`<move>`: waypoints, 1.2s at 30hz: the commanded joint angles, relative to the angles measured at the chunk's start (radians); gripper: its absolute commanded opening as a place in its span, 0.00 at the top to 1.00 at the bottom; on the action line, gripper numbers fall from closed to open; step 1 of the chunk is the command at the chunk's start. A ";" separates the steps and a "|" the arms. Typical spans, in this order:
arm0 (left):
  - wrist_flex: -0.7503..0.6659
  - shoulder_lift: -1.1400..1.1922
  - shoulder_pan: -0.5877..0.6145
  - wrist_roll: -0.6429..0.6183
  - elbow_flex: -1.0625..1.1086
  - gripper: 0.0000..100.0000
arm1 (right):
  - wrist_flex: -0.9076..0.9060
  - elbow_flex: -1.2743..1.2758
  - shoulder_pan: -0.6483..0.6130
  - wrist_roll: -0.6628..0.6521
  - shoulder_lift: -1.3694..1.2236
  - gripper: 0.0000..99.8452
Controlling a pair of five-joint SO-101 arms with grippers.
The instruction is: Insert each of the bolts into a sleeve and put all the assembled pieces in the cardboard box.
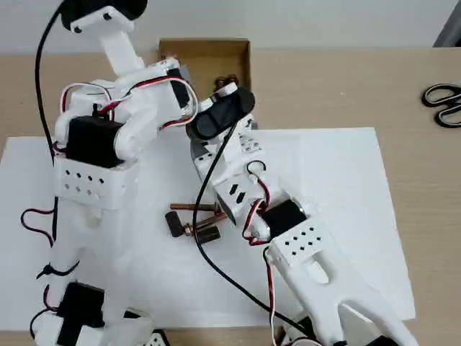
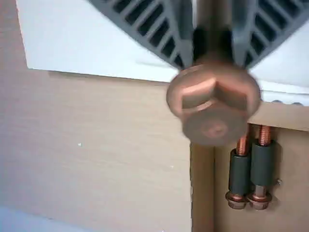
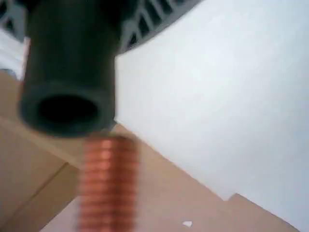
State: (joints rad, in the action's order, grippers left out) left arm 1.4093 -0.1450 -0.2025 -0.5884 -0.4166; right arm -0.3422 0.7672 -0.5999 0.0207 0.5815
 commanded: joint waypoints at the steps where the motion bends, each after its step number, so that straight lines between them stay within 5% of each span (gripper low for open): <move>1: -0.028 -0.040 -0.014 -0.005 0.010 0.99 | 0.001 -0.014 -0.010 -0.012 0.015 1.00; 36: -0.153 -0.040 -0.058 -0.006 0.142 0.99 | 0.007 -0.015 -0.030 -0.012 0.005 1.00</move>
State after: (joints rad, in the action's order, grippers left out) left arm 1.2835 -0.1634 -0.2102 -0.5869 -0.2708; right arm -0.3437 0.7687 -0.5953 0.0222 0.5815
